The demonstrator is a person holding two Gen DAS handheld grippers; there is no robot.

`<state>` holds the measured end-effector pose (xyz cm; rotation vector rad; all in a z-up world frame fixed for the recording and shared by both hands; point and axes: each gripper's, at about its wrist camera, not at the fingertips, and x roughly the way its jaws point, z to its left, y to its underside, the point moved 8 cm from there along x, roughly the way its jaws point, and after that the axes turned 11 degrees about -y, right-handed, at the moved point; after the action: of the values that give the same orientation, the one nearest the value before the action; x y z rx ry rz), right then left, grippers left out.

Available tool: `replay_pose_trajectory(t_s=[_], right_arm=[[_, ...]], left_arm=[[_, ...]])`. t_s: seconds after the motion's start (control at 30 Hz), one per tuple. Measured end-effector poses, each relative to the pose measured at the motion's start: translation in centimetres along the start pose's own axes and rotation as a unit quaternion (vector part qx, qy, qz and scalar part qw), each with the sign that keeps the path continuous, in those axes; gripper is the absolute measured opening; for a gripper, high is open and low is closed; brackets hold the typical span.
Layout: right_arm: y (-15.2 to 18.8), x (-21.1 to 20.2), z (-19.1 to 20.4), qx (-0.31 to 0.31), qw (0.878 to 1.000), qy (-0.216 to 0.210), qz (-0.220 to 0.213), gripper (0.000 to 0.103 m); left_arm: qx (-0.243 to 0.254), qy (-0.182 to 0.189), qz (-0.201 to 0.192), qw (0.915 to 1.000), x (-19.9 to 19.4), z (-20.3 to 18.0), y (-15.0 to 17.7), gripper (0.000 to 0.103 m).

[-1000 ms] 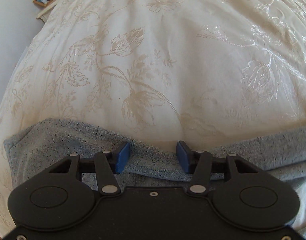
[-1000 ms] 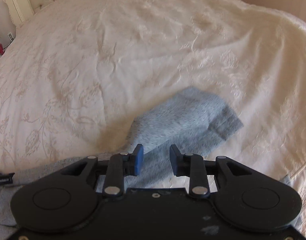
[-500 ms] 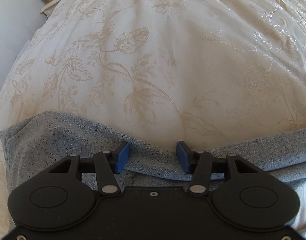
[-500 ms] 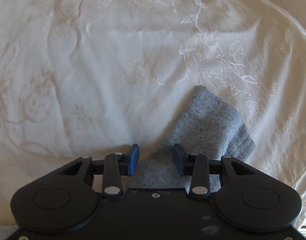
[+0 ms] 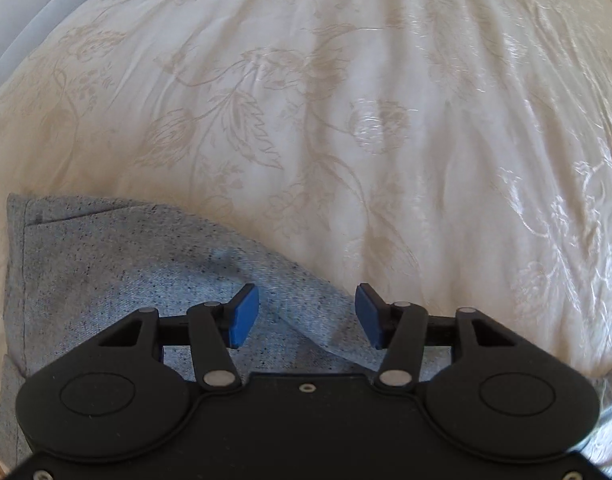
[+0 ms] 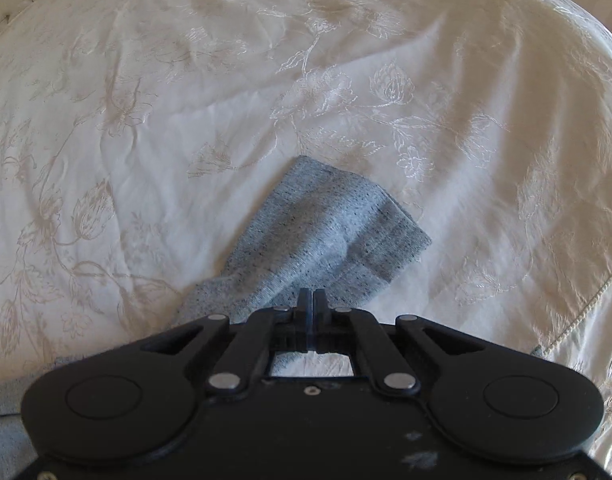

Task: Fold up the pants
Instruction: 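Close the left gripper on the waistband while the right gripper holds the cuff, then lift the waistband with the left gripper and fold it over toward the cuffs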

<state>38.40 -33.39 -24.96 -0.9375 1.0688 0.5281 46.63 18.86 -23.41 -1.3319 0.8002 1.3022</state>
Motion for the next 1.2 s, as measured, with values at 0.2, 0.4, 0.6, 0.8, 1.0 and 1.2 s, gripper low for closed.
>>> replay_pose_trajectory(t_s=[0.2, 0.4, 0.6, 0.8, 1.0, 1.2], right_arm=[[1.7, -0.6, -0.3, 0.02, 1.0, -0.016, 0.001, 0.004], [0.4, -0.8, 1.5, 0.013, 0.999, -0.048, -0.01, 0.014], [-3.3, 1.4, 4.0, -0.012, 0.999, -0.051, 0.0, 0.033], [-4.9, 6.9, 6.0, -0.015, 0.999, 0.004, 0.041, 0.038], [-4.1, 9.7, 5.2, -0.016, 0.995, 0.065, 0.076, 0.004], [-6.8, 3.7, 4.2, 0.005, 1.0, -0.029, 0.005, 0.002]], left_arm=[[-0.008, -0.033, 0.032, 0.9989, 1.7, 0.7, 0.4, 0.065], [-0.033, -0.018, 0.05, 0.998, 2.8, -0.5, -0.2, 0.065], [-0.024, -0.033, 0.083, 0.9957, 5.5, -2.2, -0.3, 0.065], [-0.041, -0.038, 0.066, 0.9962, 5.3, -2.2, -0.1, 0.046], [-0.046, -0.016, 0.053, 0.9974, 4.4, -1.0, -0.3, 0.019], [-0.052, 0.02, 0.005, 0.9984, 0.6, -0.4, -1.2, 0.011]])
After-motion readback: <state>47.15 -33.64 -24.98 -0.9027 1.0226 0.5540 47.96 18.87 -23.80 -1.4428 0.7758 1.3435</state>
